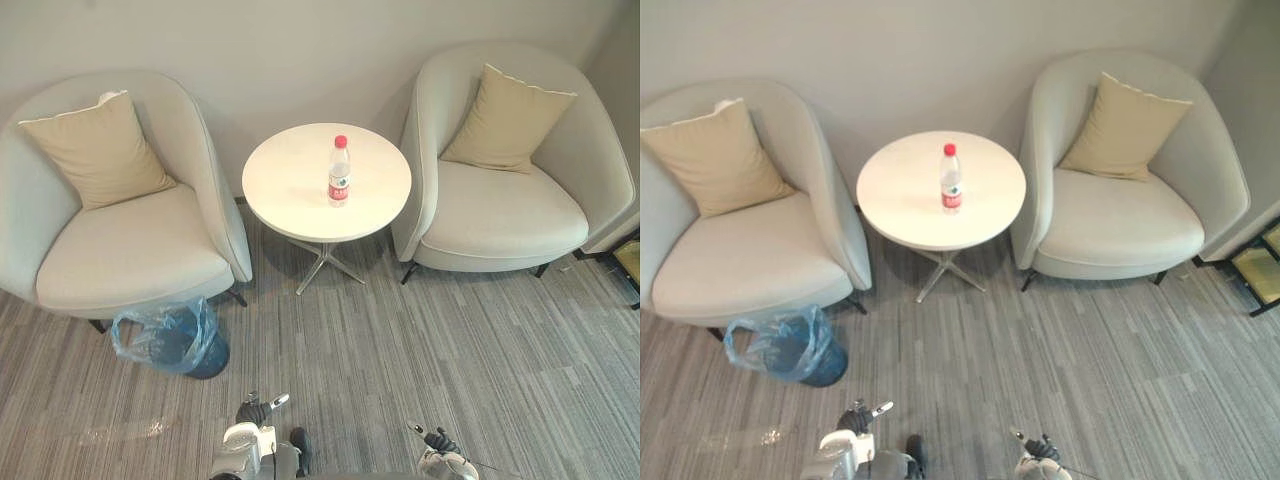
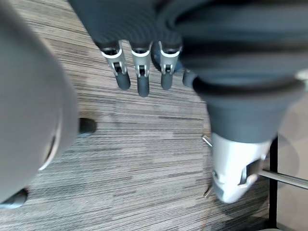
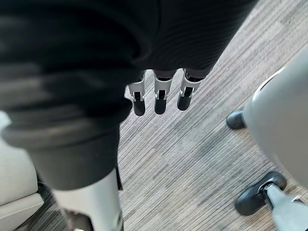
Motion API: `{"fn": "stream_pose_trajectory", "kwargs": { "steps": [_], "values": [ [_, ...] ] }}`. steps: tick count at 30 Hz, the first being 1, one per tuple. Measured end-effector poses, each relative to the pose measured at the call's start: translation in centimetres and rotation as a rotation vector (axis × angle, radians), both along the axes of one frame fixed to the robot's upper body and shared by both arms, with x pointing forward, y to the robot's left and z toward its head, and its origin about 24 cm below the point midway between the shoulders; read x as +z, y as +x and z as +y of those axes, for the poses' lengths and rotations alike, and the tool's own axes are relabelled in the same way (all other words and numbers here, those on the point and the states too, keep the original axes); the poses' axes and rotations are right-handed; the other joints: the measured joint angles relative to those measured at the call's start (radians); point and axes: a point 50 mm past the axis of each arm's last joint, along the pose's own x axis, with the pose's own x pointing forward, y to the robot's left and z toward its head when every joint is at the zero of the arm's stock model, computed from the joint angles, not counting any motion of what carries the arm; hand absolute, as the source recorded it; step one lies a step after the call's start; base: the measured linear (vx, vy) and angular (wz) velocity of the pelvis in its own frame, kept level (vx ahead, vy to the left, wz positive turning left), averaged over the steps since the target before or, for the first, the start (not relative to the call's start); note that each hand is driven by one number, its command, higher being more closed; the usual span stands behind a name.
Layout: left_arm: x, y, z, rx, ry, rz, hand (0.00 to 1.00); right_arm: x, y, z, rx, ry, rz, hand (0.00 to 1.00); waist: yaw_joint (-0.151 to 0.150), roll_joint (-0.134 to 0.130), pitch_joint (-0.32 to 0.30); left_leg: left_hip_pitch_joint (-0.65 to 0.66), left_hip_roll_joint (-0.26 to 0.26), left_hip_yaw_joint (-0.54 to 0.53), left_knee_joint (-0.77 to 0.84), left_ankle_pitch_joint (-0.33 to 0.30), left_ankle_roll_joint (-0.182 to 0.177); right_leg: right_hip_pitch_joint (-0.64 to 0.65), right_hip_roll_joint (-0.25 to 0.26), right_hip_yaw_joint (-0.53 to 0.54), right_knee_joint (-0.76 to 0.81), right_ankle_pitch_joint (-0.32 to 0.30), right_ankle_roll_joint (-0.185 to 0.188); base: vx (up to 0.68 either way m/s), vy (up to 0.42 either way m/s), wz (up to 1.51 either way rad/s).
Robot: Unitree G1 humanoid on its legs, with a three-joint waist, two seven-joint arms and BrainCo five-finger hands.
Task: Gather rubbish on tea table into small bin, then transfer packed bag to large trash can.
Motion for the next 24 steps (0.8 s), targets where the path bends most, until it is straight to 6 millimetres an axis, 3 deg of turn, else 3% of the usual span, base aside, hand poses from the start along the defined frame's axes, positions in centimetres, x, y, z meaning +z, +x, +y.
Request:
{"fn": "stream_pose_trajectory", "kwargs": {
  "steps": [1, 3, 5, 8, 9, 10, 11, 14, 17, 19, 22, 24],
  "values": [
    [-0.1, -0.1, 0.1, -0.002, -0.001, 0.009, 0.00, 0.1, -0.3, -0.2, -0.003, -0.007, -0.005, 0.00, -0.012, -0.003, 0.004, 0.052, -0.011, -0.013, -0.003, -0.032, -0.004, -0.072, -0.021, 0.007, 0.183, 0.007, 0.011, 0.33, 0.083, 0.18],
    [-0.1, -0.2, 0.1, -0.001, -0.002, 0.016, 0.00, 0.0, -0.7, -0.4, -0.004, -0.011, 0.002, 0.00, -0.014, -0.003, 0.005, 0.120, -0.013, -0.024, -0.013, -0.056, -0.009, -0.131, -0.040, -0.012, 0.270, -0.010, 0.005, 0.36, 0.013, 0.26],
    [-0.4, -0.6, 0.2, 0.006, -0.007, 0.038, 0.00, -0.1, -1.0, -0.4, -0.010, -0.005, 0.008, 0.00, -0.020, -0.004, 0.008, 0.182, -0.006, -0.045, -0.054, -0.057, -0.011, -0.180, -0.057, -0.059, 0.240, -0.048, -0.012, 0.33, -0.040, 0.37],
    [-0.4, -0.8, 0.1, 0.033, -0.021, 0.042, 0.00, 0.2, -0.4, -0.4, -0.015, -0.007, -0.018, 0.00, -0.047, 0.013, 0.016, 0.237, 0.043, -0.082, -0.079, -0.075, -0.040, -0.238, -0.030, -0.088, 0.020, -0.043, -0.036, 0.42, -0.197, 0.50],
    [-0.5, -1.2, 0.3, 0.064, -0.024, 0.047, 0.00, 0.1, -0.6, -0.3, -0.016, -0.002, -0.009, 0.00, -0.047, 0.007, 0.015, 0.261, 0.064, -0.108, -0.076, -0.099, -0.076, -0.225, 0.016, -0.024, -0.212, 0.060, -0.054, 0.62, -0.435, 0.48],
    [-0.6, -1.2, -0.1, 0.086, -0.042, 0.048, 0.00, 0.1, -0.5, -0.6, -0.021, -0.005, -0.012, 0.00, -0.050, 0.016, 0.021, 0.281, 0.084, -0.131, -0.066, -0.128, -0.100, -0.204, 0.038, -0.009, -0.245, 0.123, -0.072, 0.47, -0.352, 0.38],
    [-0.6, -1.3, -0.4, 0.097, -0.054, 0.051, 0.00, 0.1, -0.5, -0.9, -0.017, -0.015, -0.009, 0.00, -0.049, 0.035, 0.012, 0.276, 0.105, -0.130, -0.049, -0.130, -0.103, -0.198, 0.053, -0.016, -0.247, 0.104, -0.086, 0.45, -0.340, 0.15],
    [-0.8, -1.5, -0.8, 0.092, -0.071, 0.060, 0.00, 0.1, -0.7, -1.5, -0.017, -0.031, 0.004, 0.00, -0.050, 0.071, 0.004, 0.186, 0.167, -0.134, 0.179, -0.130, -0.107, -0.143, 0.089, -0.064, -0.277, 0.058, -0.125, 0.33, -0.270, 0.20],
    [-0.5, -1.0, -0.5, 0.095, -0.065, 0.035, 0.00, 0.0, -1.2, -1.7, -0.019, -0.035, 0.021, 0.00, -0.046, 0.071, 0.013, 0.030, 0.235, -0.156, 0.543, -0.097, -0.141, -0.035, 0.112, -0.105, -0.341, 0.034, -0.147, 0.29, -0.221, 0.45],
    [-0.3, -0.8, -0.5, 0.104, -0.066, 0.015, 0.00, -0.2, -1.6, -1.6, -0.020, -0.029, 0.038, 0.00, -0.030, 0.070, 0.015, -0.031, 0.248, -0.121, 0.641, -0.116, -0.145, 0.042, 0.112, -0.122, -0.387, 0.032, -0.150, 0.24, -0.111, 0.10],
    [-0.1, -0.5, -0.5, 0.111, -0.069, -0.005, 0.00, -0.2, -1.6, -1.5, -0.017, -0.029, 0.037, 0.00, -0.025, 0.066, 0.014, -0.074, 0.222, -0.038, 0.472, -0.133, -0.123, 0.092, 0.099, -0.118, -0.445, 0.033, -0.142, 0.16, 0.036, -0.10],
    [-0.1, -0.4, -0.6, 0.102, -0.067, -0.010, 0.00, -0.1, -1.5, -1.5, -0.011, -0.032, 0.034, 0.00, -0.024, 0.064, 0.016, -0.078, 0.171, -0.032, 0.210, -0.091, -0.102, 0.111, 0.088, -0.101, -0.462, 0.027, -0.119, 0.21, 0.148, -0.15]
  ]
}}
